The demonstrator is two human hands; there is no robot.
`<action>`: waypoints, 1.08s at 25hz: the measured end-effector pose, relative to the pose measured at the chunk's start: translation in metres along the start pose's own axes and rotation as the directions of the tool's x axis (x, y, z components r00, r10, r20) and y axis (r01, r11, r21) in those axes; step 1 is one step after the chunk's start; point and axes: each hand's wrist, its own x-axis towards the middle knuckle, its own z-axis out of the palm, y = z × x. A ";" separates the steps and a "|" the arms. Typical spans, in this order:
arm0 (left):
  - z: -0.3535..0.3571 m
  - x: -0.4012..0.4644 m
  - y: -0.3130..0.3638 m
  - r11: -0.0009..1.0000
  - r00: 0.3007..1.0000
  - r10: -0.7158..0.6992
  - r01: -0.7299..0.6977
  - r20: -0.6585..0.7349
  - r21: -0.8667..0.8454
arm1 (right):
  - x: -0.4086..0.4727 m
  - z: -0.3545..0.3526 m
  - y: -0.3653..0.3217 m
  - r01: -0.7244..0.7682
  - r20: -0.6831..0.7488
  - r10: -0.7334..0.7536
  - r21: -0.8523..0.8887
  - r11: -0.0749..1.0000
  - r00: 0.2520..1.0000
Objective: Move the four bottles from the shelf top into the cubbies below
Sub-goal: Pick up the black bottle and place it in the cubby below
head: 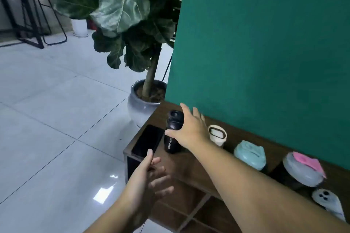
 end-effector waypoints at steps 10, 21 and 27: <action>-0.055 0.044 -0.033 0.985 0.988 0.087 -0.066 0.129 -0.158 | -0.004 0.032 -0.014 0.065 -0.218 -0.124 -0.257 0.964 0.968; -0.106 -0.033 -0.142 0.966 0.986 0.069 -0.028 0.151 -0.258 | -0.234 0.051 -0.009 0.238 -0.118 -0.274 -0.256 0.937 0.954; -0.155 0.030 -0.177 0.946 1.000 0.029 -0.028 -0.002 -0.324 | -0.233 0.146 0.027 0.154 0.006 -0.154 -0.118 0.981 0.988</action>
